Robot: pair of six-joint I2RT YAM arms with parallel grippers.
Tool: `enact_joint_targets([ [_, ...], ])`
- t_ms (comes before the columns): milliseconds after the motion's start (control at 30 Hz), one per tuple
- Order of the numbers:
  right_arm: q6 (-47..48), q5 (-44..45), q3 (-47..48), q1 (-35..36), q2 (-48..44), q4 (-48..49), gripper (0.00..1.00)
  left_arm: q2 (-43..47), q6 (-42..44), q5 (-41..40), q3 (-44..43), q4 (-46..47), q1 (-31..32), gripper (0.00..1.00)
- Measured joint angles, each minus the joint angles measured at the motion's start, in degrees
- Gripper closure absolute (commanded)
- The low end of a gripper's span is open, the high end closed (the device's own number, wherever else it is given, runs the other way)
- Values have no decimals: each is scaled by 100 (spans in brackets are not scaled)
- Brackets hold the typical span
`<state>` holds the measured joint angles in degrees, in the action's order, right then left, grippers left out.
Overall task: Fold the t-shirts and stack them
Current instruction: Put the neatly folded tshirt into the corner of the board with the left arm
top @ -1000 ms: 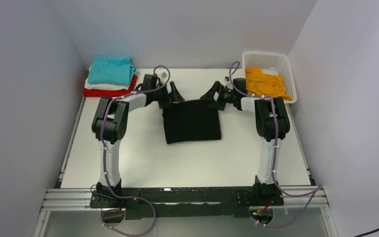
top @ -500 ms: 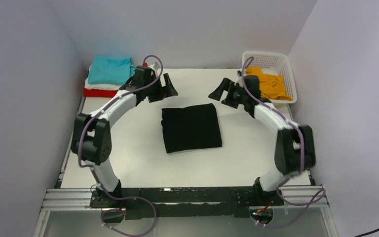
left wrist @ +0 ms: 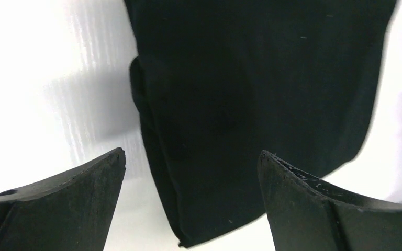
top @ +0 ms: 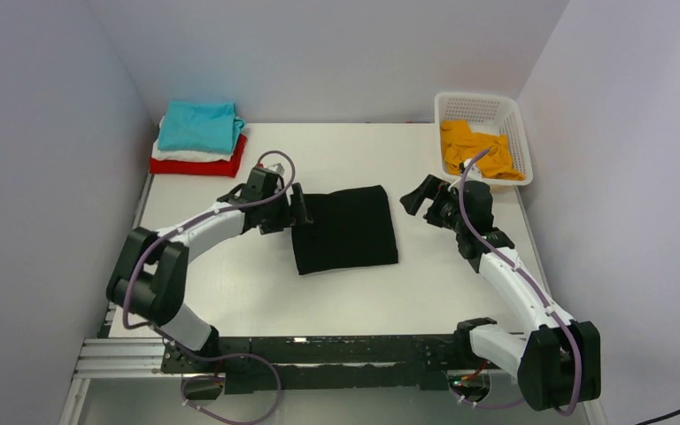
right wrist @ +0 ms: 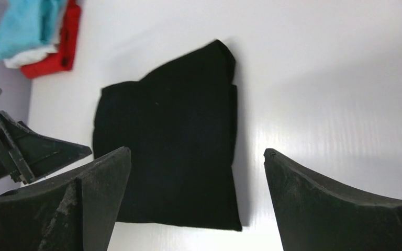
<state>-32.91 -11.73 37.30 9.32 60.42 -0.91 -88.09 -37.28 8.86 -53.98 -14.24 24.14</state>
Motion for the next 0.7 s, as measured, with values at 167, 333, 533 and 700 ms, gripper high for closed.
enact_joint_targets([
  [167,157,192,-42,-4,7,-275,0,-907,0,-323,-382,-70,129,8],
  [333,299,291,-37,-2,66,-413,0,-1547,-2,-577,-1003,-142,407,28],
  [533,404,485,-2,-4,-11,-636,0,-2024,-149,-1147,-1582,-625,726,56],
  [700,474,682,-2,-2,-304,-656,0,-2459,-293,-1641,-2238,-1106,1086,100],
])
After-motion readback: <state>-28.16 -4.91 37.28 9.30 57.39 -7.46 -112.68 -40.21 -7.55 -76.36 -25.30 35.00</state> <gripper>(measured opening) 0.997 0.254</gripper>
